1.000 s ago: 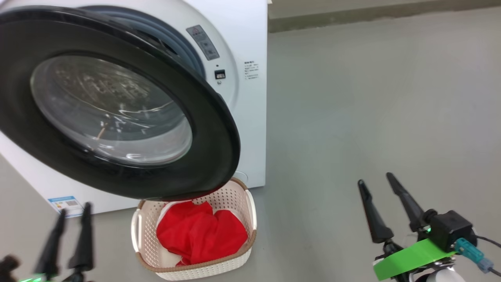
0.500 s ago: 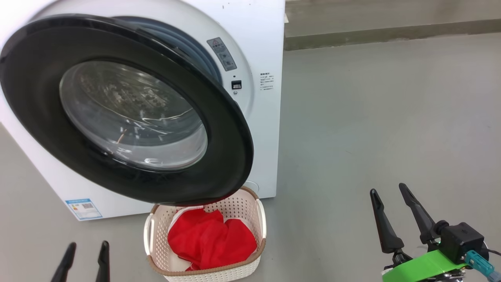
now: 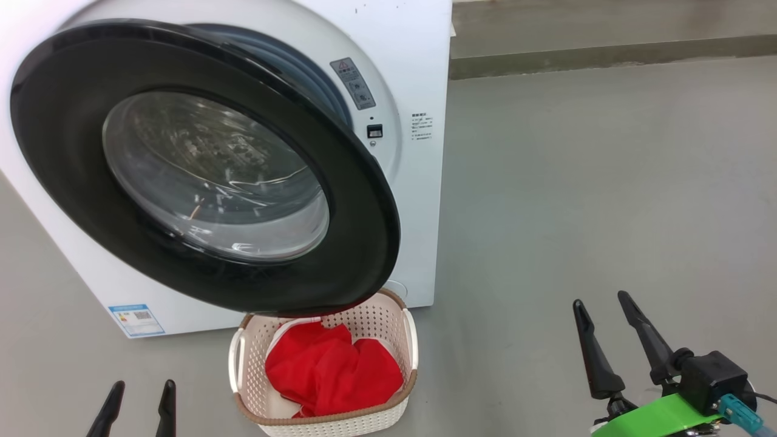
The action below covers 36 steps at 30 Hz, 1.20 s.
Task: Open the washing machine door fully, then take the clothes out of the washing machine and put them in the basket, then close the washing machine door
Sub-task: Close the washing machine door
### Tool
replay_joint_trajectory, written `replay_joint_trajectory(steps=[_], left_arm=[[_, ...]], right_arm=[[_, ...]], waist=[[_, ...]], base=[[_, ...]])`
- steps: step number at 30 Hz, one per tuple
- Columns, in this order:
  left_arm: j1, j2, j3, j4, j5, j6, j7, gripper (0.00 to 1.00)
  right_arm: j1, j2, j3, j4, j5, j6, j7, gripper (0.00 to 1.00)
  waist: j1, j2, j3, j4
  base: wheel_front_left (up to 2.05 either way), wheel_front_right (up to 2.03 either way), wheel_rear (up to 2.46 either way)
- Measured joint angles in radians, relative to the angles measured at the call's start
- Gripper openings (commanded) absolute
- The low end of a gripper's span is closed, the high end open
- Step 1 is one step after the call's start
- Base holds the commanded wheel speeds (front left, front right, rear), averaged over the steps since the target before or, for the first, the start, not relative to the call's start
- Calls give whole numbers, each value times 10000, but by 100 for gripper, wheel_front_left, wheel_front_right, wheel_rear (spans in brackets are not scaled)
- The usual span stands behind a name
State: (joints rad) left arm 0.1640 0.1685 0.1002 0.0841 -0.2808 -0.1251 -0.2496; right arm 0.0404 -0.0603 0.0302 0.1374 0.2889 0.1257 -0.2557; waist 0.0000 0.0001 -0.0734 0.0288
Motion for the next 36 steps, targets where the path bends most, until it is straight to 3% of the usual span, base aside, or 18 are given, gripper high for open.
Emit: replay_joint_trajectory(steps=[2, 3, 4, 10, 26, 36], left_arm=[[-1, -2, -6, -2, 38, 0, 0, 100], [-3, -2, -19, -2, 67, 0, 0, 100], [-3, -15, -17, -8, 84, 0, 0, 100], [-31, -236, 52, -109, 176, 0, 0, 100], [-633, -372, -612, -167, 247, 0, 0, 100], [-1406, -614, -915, -374, 355, 0, 0, 100]], right_arm=[[-1, -4, 102, 10, -12, 0, 0, 96], [-2, -25, 194, 58, -10, 0, 0, 30], [-4, -58, 311, 136, -10, 0, 0, 0], [-533, -416, 1254, 830, 63, 0, 2, 0], [-4887, -882, 4328, 3712, 1262, 2, 2, 0], [-7039, -1045, 4876, 5239, 1914, 2, 0, 0]], waist=[[0, 0, 4, 50], [0, 0, 11, 86], [0, 0, 23, 131], [0, 0, 166, 487], [0, 0, 835, 1975], [0, 0, 1746, 2909]], base=[[0, 0, 0], [0, 0, 0], [0, 0, 0], [0, 0, 0], [0, 0, 0], [0, 0, 0]])
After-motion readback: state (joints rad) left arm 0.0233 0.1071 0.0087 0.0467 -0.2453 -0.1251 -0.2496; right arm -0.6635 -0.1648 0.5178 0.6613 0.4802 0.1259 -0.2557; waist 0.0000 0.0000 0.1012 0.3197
